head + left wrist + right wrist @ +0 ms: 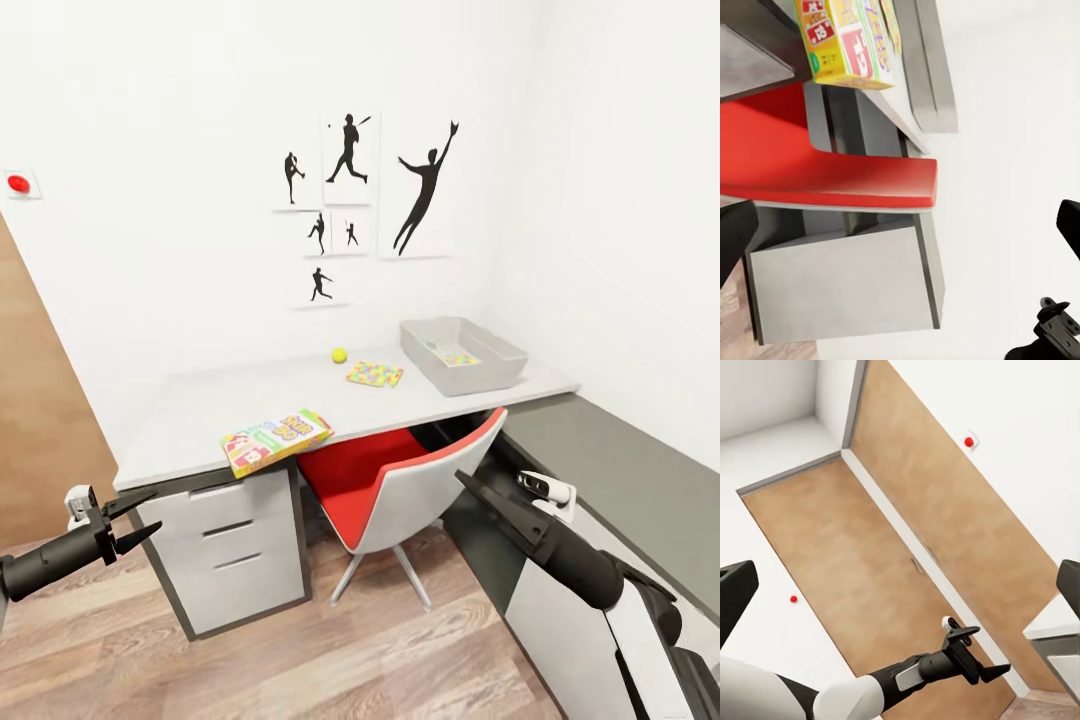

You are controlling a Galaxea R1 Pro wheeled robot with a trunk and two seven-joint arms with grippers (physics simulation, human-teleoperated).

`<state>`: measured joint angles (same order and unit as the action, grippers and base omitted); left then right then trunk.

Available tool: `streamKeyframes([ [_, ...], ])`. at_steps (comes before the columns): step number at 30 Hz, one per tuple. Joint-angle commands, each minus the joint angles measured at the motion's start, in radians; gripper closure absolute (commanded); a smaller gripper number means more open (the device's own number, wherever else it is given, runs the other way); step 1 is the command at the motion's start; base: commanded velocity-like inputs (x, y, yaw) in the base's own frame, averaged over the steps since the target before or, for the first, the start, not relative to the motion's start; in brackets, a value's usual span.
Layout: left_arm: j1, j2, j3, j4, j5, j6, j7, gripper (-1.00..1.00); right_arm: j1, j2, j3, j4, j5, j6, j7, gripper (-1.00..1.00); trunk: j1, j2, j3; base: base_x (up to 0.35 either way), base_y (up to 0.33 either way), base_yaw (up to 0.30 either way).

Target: Put all the toys in the child's room - the three board games (two on the bed and one on the table), the two jigsaw puzzles on the table, and the tennis ball on the table - inside the toy box on the table in the child's room.

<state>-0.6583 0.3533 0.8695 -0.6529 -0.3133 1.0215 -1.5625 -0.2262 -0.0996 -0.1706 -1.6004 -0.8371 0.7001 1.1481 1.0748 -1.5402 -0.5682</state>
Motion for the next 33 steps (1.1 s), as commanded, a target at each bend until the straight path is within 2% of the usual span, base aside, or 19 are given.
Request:
streamKeyframes([
  [1, -0.001, 0.000, 0.004, -0.001, -0.010, 0.010, -0.008, -1.00, -0.001, 0.000, 0.000, 0.000, -0.005, 0.007, 0.000, -1.00, 0.004, -0.008, -0.004, 0.000, 0.000, 0.000],
  [26, -0.001, 0.000, 0.005, -0.001, -0.010, 0.010, -0.008, -1.00, -0.001, 0.001, 0.001, 0.002, -0.004, 0.007, -0.002, -1.00, 0.100, -0.183, -0.083, 0.000, 0.000, 0.000],
  [33, -0.001, 0.000, 0.005, -0.001, -0.009, 0.009, -0.008, -1.00, -0.001, 0.001, 0.002, 0.002, -0.004, 0.007, -0.002, -1.00, 0.100, -0.183, -0.083, 0.000, 0.000, 0.000],
])
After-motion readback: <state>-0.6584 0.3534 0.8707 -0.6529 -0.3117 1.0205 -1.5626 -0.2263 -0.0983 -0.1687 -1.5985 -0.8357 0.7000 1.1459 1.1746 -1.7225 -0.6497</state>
